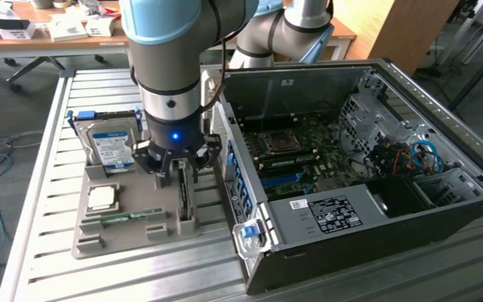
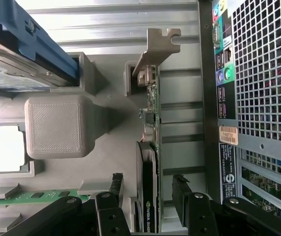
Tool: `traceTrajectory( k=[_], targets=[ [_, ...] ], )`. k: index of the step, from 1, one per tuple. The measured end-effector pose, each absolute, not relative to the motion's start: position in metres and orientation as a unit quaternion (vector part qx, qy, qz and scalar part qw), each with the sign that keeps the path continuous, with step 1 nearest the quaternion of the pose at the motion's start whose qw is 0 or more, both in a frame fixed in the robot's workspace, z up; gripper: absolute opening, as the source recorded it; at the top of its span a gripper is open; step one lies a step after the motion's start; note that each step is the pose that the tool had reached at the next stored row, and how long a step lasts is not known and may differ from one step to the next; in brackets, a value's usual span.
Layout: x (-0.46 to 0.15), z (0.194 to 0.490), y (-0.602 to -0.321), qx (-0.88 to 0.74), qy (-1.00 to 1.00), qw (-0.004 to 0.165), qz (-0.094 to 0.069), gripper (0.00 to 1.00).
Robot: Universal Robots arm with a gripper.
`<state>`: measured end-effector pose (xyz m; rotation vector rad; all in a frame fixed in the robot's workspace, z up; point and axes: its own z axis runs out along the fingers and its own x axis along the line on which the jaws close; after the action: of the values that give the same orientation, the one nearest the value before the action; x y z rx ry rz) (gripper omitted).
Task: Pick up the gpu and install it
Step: 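Pick up the gpu and move the gpu toward the slot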
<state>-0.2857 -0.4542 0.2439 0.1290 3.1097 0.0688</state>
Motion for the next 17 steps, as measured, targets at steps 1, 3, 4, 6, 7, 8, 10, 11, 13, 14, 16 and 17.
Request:
traceTrajectory(
  k=[1, 3, 4, 6, 7, 8, 10, 11, 13, 14, 16, 17],
  targets=[
    [-0.2857, 0.243, -0.4542, 0.041, 0.999, 0.014, 0.022, 0.53],
    [-0.2858, 0.2428, -0.4542, 0.041, 0.999, 0.014, 0.022, 0.53],
    [-0.2858, 0.2428, -0.4542, 0.041, 0.999, 0.014, 0.022, 0.53],
    [-0.2858, 0.2418, -0.4541, 0.041, 0.999, 0.014, 0.022, 0.53],
    [-0.2859, 0.2408, -0.454, 0.041, 0.999, 0.014, 0.022, 0.53],
    [-0.286, 0.2399, -0.454, 0.041, 0.999, 0.014, 0.022, 0.53],
    [-0.2861, 0.2375, -0.454, 0.041, 0.999, 0.014, 0.022, 0.53],
    [-0.2862, 0.2361, -0.4539, 0.041, 0.999, 0.014, 0.022, 0.53],
    [-0.2862, 0.2347, -0.454, 0.041, 0.999, 0.014, 0.022, 0.53],
    [-0.2862, 0.2348, -0.454, 0.041, 0.999, 0.014, 0.022, 0.53],
    [-0.2862, 0.2347, -0.454, 0.041, 0.999, 0.014, 0.022, 0.53],
    [-0.2862, 0.2347, -0.454, 0.041, 0.999, 0.014, 0.022, 0.53]
  ],
)
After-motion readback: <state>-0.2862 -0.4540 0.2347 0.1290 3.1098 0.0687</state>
